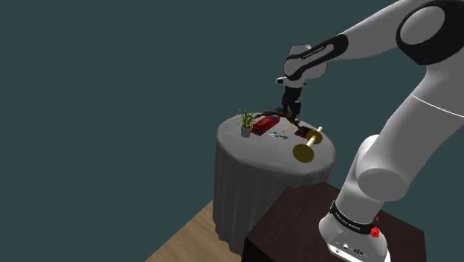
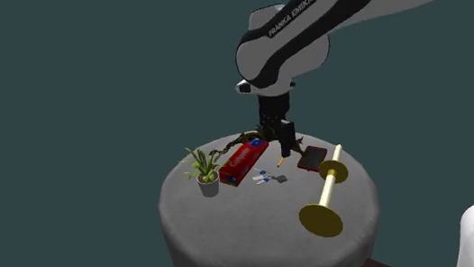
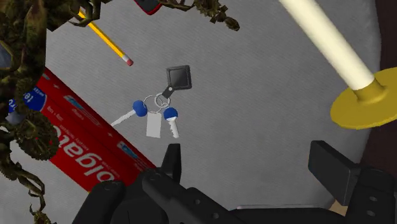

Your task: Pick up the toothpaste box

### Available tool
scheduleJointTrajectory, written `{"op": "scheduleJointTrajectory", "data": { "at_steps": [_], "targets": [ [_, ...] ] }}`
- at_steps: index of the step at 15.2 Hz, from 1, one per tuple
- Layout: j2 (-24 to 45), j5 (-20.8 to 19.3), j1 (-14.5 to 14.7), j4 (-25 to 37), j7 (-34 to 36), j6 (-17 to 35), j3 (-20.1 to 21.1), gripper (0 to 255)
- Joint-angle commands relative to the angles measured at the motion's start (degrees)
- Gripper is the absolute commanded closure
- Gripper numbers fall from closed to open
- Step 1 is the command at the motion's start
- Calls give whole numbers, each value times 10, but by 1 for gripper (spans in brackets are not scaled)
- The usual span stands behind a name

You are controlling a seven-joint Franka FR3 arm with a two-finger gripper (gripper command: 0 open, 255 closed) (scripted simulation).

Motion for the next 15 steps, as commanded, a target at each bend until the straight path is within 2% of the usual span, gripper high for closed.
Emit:
{"op": "scheduleJointTrajectory", "data": {
  "at_steps": [1,4,6,10,15],
  "targets": [
    [50,33,10,28,-68,22,-22,0],
    [137,104,12,78,-174,46,-39,0],
    [196,154,1,116,-243,54,-37,0],
    [302,237,-45,204,-359,55,-6,0],
    [417,300,-108,331,-462,39,48,0]
  ]
}}
